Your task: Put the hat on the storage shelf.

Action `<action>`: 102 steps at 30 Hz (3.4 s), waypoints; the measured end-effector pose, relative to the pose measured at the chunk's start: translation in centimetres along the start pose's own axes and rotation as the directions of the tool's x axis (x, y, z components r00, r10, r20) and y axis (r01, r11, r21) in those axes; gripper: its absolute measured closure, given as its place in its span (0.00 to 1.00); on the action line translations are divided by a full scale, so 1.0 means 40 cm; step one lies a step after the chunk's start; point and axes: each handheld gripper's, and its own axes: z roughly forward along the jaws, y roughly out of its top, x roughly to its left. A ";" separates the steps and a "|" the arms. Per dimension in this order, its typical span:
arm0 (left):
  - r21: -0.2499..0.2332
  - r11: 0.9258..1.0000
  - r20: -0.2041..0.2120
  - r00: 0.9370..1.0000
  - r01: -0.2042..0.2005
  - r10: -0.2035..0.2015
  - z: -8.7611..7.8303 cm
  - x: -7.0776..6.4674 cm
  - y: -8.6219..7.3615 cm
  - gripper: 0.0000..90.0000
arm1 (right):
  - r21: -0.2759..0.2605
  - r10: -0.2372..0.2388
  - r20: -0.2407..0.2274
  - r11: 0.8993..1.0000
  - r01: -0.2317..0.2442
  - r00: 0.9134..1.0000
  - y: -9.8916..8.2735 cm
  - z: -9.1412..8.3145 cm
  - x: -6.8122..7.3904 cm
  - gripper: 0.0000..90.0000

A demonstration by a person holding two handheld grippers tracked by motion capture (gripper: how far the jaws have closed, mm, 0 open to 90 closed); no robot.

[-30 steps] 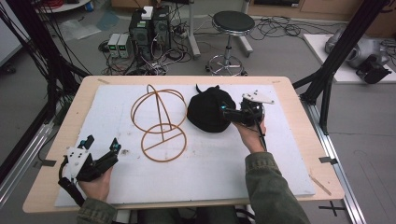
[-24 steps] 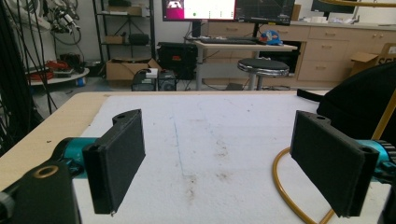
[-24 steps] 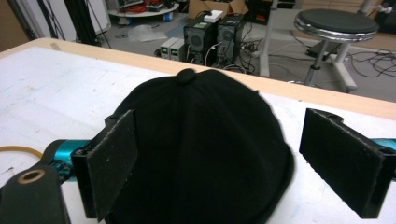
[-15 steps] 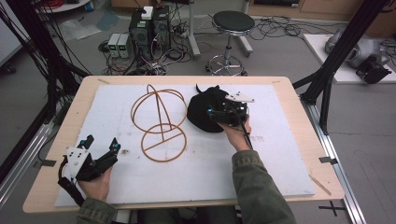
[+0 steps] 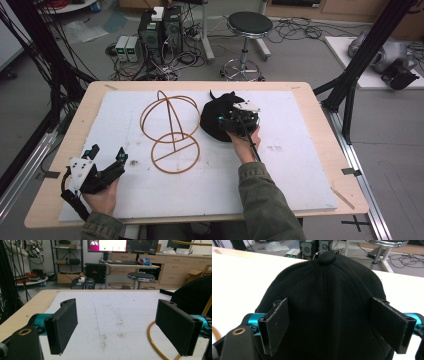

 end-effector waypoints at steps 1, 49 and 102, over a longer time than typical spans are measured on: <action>0.000 1.000 0.000 1.000 0.000 0.000 0.000 0.000 0.000 0.20 | 0.001 0.004 0.003 1.000 -0.004 1.000 -0.001 0.002 0.000 0.20; 0.005 0.999 0.001 0.999 0.047 -0.047 -0.001 0.013 -0.004 0.20 | -0.055 0.039 -0.052 0.998 -0.042 0.998 0.020 -0.040 -0.016 0.97; -0.001 0.998 0.006 0.998 0.059 -0.059 0.000 0.011 -0.004 0.21 | -0.634 -0.144 -0.288 0.770 -0.076 0.947 0.213 -0.354 0.036 0.97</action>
